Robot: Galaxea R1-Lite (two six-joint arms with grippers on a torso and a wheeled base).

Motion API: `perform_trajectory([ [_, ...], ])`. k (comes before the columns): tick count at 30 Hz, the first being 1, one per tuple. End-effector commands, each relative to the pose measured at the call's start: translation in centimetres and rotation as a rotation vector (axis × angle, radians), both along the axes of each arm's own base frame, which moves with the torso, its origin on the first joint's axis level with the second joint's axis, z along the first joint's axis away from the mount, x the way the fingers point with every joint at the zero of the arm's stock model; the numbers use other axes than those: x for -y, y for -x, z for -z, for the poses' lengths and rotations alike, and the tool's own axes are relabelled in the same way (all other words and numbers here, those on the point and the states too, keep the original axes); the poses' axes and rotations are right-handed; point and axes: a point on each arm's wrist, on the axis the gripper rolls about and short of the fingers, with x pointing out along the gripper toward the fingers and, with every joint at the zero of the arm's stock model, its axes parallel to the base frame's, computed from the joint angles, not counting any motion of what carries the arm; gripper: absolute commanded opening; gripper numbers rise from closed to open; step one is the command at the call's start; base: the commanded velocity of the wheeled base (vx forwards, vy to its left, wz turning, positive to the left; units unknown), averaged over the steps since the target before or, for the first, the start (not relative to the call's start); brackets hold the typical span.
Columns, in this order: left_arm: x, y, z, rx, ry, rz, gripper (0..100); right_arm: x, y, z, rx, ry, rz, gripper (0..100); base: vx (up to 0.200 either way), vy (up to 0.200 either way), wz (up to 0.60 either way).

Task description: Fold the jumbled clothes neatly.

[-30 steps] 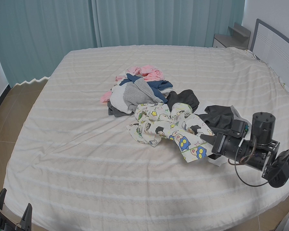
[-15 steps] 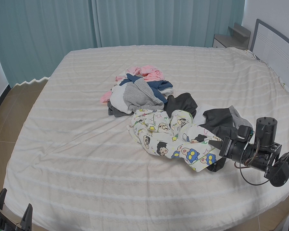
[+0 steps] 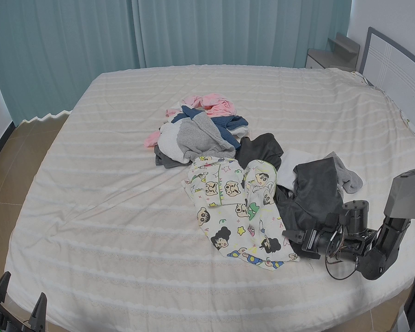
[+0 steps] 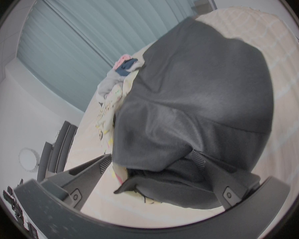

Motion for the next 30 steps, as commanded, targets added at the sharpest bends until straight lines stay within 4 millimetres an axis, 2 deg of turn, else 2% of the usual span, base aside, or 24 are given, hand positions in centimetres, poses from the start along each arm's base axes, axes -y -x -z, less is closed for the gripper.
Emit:
perform_trajectory([
  [1, 0.0, 0.0, 0.5, 0.000, 0.001, 0.000, 100, -1.1, 1.3, 0.4, -0.009, 0.026, -0.060, 100, 0.000, 0.000, 0.00],
  [4, 0.0, 0.0, 0.5, -0.002, 0.003, 0.000, 100, -1.4, 2.4, -0.7, 0.040, 0.029, -0.095, 100, 0.000, 0.000, 0.00],
  [7, 0.0, 0.0, 0.5, -0.002, 0.003, 0.000, 100, -1.5, 2.6, -0.8, 0.049, 0.032, -0.104, 100, 0.000, 0.000, 0.00],
  [8, 0.0, 0.0, 0.5, -0.002, 0.003, 0.000, 100, -1.6, 3.0, -1.5, 0.103, 0.059, -0.131, 100, 0.000, 0.000, 0.00],
  [17, 0.0, 0.0, 0.5, -0.002, 0.015, 0.000, 100, -0.5, 2.7, -4.2, 0.284, 0.091, -0.082, 100, 0.000, 0.000, 0.00],
  [23, 0.0, 0.0, 0.5, -0.002, 0.017, 0.000, 100, -1.2, 3.7, -3.8, 0.260, 0.094, -0.126, 100, 0.000, 0.000, 0.00],
  [30, 0.0, 0.0, 0.5, -0.001, 0.015, 0.000, 100, -3.1, 4.3, -3.6, 0.260, 0.083, -0.205, 100, 0.000, 0.000, 0.00],
])
